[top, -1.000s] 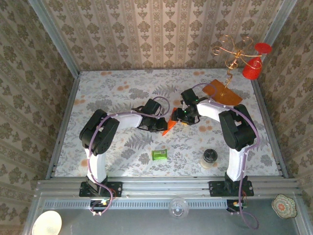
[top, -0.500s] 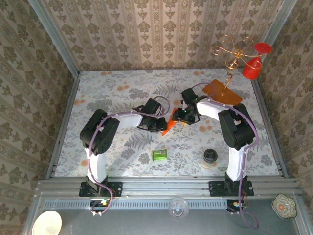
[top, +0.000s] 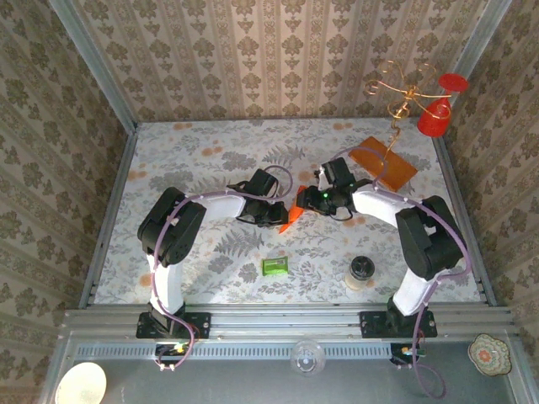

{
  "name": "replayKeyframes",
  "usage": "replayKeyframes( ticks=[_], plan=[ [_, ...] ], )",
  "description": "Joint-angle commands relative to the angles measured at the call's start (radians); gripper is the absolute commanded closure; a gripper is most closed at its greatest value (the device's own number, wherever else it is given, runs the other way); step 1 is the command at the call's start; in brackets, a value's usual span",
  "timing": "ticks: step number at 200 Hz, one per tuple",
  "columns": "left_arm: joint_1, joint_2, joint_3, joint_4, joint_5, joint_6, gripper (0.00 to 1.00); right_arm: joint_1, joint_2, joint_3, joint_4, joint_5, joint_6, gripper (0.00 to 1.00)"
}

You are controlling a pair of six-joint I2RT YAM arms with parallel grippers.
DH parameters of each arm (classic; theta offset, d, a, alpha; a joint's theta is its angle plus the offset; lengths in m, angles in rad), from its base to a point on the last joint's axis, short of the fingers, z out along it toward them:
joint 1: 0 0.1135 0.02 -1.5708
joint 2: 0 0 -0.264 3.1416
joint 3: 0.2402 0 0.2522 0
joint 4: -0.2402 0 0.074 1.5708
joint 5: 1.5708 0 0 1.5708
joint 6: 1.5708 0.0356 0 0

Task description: Fold a paper plane with a square sheet of paper (pick it up from the middle)

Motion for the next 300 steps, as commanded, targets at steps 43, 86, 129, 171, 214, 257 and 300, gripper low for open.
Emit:
replayKeyframes(
  ticks=[43, 86, 129, 171, 214, 257, 300],
  plan=[
    [-0.004, 0.074, -0.015, -0.045, -0.029, -0.003, 0.83, 0.011, 0.083, 0.07, 0.099, -0.099, 0.038, 0.7],
    [-0.005, 0.072, -0.014, -0.048, -0.028, -0.004, 0.83, 0.011, 0.152, 0.128, 0.039, -0.054, 0.011, 0.74],
    [-0.004, 0.073, -0.016, -0.045, -0.019, -0.006, 0.85, 0.011, 0.195, 0.15, 0.019, -0.036, -0.006, 0.75],
    [-0.004, 0.072, -0.014, -0.043, -0.015, -0.003, 0.87, 0.011, 0.245, 0.182, 0.003, -0.066, -0.025, 0.76],
    [-0.004, 0.073, -0.018, -0.042, -0.014, -0.002, 0.88, 0.011, 0.275, 0.199, -0.006, -0.075, -0.033, 0.77],
    [-0.004, 0.072, -0.018, -0.04, -0.011, -0.002, 0.89, 0.011, 0.297, 0.204, -0.019, -0.068, -0.038, 0.78],
    [-0.004, 0.054, -0.018, -0.042, -0.013, -0.001, 0.89, 0.011, 0.328, 0.197, -0.036, -0.05, -0.042, 0.8]
  ],
)
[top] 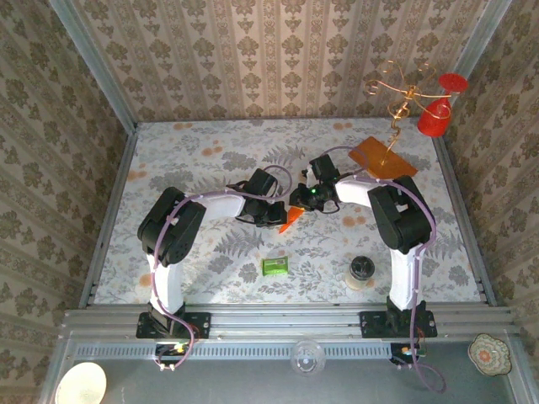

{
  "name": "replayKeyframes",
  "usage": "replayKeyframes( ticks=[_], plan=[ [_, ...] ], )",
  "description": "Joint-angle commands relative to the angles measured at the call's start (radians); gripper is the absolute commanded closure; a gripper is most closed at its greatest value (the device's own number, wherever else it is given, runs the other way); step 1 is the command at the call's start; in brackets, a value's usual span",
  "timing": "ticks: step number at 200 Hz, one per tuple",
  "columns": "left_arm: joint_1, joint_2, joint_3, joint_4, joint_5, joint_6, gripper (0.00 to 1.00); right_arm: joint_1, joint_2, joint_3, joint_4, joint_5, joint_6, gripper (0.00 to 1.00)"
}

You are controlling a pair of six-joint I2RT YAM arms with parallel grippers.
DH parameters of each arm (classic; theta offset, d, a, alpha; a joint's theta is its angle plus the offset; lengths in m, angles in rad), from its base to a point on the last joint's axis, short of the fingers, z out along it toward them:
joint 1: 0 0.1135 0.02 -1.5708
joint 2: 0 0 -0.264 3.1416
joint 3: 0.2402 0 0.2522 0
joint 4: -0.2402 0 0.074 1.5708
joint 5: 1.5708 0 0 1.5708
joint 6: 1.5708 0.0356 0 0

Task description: Fold a paper plane with a square sheet of paper (pick it up from the middle)

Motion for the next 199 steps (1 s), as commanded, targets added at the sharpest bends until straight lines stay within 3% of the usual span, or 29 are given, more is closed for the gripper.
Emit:
replayKeyframes(
  ticks=[1, 86, 145, 199],
  plan=[
    [-0.01, 0.051, -0.018, -0.039, -0.023, -0.001, 0.89, 0.005, 0.039, 0.008, -0.056, 0.01, -0.02, 0.8],
    [-0.011, -0.127, -0.032, 0.006, -0.069, 0.01, 0.88, -0.003, 0.039, -0.03, -0.038, 0.001, -0.023, 0.86],
    [-0.027, -0.064, 0.012, 0.059, -0.002, 0.001, 0.98, -0.009, 0.032, -0.053, -0.007, -0.02, -0.019, 0.9],
    [-0.032, 0.018, 0.075, 0.048, 0.038, 0.002, 1.0, -0.017, 0.035, -0.06, 0.007, -0.028, -0.008, 0.93]
  ],
)
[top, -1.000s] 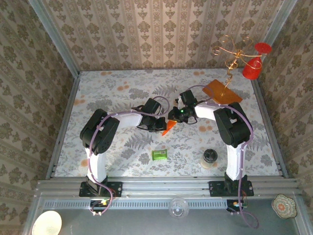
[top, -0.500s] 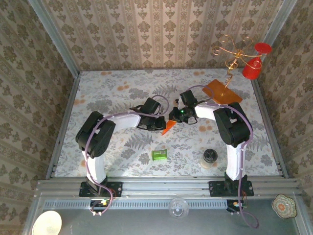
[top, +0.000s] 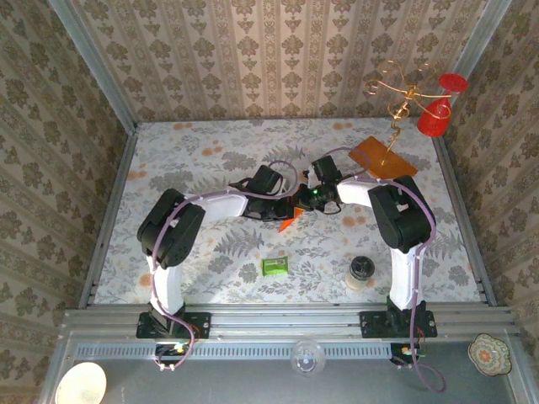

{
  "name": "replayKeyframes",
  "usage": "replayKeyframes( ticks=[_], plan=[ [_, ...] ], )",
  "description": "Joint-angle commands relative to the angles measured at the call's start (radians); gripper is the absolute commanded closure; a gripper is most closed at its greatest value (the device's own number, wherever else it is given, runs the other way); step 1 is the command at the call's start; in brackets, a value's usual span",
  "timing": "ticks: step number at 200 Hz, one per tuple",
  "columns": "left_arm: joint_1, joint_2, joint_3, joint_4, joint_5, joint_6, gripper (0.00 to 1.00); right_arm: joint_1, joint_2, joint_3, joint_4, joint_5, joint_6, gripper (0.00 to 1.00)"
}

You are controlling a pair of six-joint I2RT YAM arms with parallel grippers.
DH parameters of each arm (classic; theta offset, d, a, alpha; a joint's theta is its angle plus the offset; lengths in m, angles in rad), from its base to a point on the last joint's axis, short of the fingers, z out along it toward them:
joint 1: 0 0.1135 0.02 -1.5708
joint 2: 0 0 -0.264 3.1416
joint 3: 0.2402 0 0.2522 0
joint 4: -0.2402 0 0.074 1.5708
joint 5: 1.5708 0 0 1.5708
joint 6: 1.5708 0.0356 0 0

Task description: Fold a paper plane with a square sheet of paper (pick it up from the middle)

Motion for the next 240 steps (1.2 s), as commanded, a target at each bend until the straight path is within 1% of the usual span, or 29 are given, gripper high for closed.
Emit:
replayKeyframes(
  ticks=[1, 46, 88, 139, 160, 201, 221, 240],
  plan=[
    [-0.004, 0.032, 0.035, -0.004, 0.025, 0.003, 1.0, -0.003, 0.03, -0.033, -0.037, 0.003, -0.002, 0.93],
    [0.006, 0.056, 0.024, -0.018, -0.02, -0.016, 1.0, -0.006, 0.024, -0.035, -0.028, -0.01, -0.007, 0.94],
    [0.005, 0.074, 0.003, -0.04, -0.026, -0.035, 1.0, -0.011, 0.007, -0.041, -0.014, -0.019, 0.003, 0.94],
    [0.005, 0.076, -0.037, -0.032, -0.032, -0.062, 1.0, -0.023, -0.122, -0.088, 0.071, -0.044, 0.031, 0.87],
    [0.005, 0.08, -0.038, -0.027, -0.028, -0.064, 1.0, -0.021, -0.145, -0.11, 0.084, -0.064, 0.036, 0.87],
    [0.005, 0.083, -0.029, -0.024, -0.016, -0.066, 1.0, -0.02, -0.106, -0.128, 0.076, -0.05, 0.031, 0.89],
    [0.005, 0.077, -0.019, -0.025, -0.011, -0.065, 1.0, -0.02, -0.071, -0.113, 0.049, -0.012, 0.021, 0.9],
    [0.006, 0.071, -0.015, -0.029, -0.009, -0.062, 1.0, -0.02, -0.045, -0.107, 0.046, -0.003, 0.021, 0.91]
  ],
)
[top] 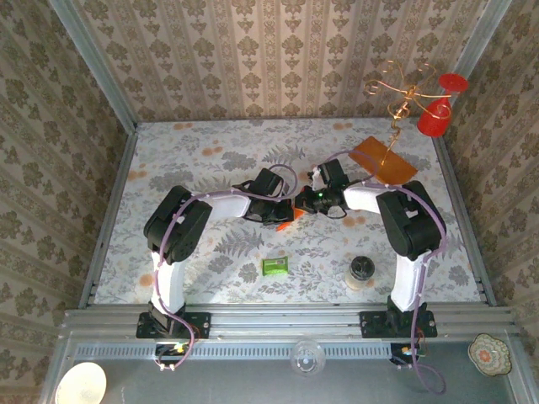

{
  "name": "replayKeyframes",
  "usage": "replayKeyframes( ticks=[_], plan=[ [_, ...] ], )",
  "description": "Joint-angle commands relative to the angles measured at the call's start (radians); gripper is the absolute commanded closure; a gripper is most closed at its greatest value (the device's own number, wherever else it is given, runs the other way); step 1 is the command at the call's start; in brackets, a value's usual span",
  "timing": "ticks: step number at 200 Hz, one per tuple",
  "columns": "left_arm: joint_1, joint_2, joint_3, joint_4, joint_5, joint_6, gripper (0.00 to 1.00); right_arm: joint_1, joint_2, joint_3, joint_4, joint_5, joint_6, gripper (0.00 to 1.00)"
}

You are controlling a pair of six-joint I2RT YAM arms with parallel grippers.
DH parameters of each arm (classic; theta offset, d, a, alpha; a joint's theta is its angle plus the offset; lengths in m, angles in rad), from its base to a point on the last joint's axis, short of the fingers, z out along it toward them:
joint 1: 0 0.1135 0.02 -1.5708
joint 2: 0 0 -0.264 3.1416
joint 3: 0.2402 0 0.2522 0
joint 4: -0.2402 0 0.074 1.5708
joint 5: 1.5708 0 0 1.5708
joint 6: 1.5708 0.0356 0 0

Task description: Fold a paper plane with a square sheet of paper (pick it up from the middle)

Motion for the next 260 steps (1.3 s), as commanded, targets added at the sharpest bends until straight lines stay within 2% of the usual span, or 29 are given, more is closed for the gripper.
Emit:
replayKeyframes(
  ticks=[1, 110, 260],
  plan=[
    [0.004, 0.017, -0.011, -0.05, -0.014, -0.008, 1.0, -0.003, 0.044, 0.01, -0.035, 0.03, -0.005, 0.91],
    [0.03, -0.065, -0.075, -0.107, 0.099, 0.08, 0.99, -0.006, 0.094, 0.053, -0.141, 0.109, -0.035, 0.93],
    [0.037, -0.108, -0.178, -0.235, 0.035, 0.161, 1.0, -0.006, 0.107, 0.069, -0.205, 0.149, -0.052, 0.95]
  ],
)
